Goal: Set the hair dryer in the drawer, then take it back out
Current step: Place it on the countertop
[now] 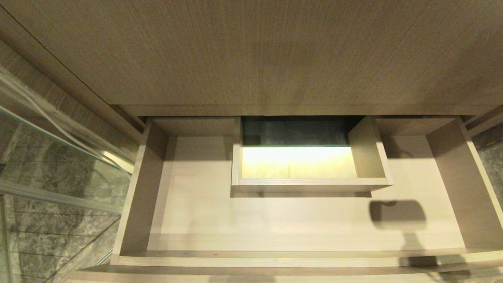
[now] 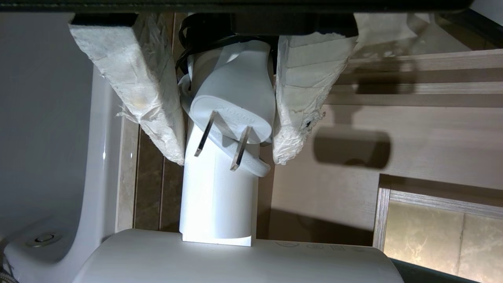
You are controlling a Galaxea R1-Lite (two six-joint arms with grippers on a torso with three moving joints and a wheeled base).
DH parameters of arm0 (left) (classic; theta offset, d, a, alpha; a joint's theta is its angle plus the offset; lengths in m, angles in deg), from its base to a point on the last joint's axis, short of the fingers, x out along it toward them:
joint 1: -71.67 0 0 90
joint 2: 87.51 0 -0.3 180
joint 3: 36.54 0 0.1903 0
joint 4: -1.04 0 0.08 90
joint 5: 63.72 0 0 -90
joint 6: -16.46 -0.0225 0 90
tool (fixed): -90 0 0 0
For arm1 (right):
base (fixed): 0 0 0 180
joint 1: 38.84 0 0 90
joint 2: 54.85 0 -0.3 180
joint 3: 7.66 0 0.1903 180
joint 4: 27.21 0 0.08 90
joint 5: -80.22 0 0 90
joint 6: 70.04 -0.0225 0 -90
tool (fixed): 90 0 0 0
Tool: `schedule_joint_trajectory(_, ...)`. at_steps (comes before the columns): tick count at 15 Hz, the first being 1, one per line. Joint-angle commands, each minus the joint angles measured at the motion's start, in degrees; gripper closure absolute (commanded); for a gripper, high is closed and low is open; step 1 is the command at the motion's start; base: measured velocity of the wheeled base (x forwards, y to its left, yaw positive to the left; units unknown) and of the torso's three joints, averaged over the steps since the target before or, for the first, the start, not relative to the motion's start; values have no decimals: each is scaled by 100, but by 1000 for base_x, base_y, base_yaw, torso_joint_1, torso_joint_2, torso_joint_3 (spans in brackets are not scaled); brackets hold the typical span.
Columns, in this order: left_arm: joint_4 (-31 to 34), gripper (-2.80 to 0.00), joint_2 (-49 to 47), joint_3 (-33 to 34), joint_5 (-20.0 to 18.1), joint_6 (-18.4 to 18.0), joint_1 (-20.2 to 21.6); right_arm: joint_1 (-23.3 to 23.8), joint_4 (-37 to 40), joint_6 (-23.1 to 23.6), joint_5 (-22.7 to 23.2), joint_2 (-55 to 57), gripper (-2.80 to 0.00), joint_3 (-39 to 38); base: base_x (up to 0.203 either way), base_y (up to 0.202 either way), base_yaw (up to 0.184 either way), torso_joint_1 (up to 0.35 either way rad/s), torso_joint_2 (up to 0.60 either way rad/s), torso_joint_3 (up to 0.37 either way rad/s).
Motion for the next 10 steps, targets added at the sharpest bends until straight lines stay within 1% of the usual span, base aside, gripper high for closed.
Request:
schedule_joint_trajectory(1,0,0,2,1,-1,1,-2,-5,-20,8,-5,-105,0,-8,0,0,0,0,0,0)
schedule_joint_trajectory(4,0,0,2,5,-1,1,0,-24,-104,7,4,-157,0,-15,0,0,0,132,-316,-176)
schedule_joint_trajectory(10,0,0,2,1,-1,1,2,-32,-174,7,2,-149,0,-29,0,0,0,212,-460,-265)
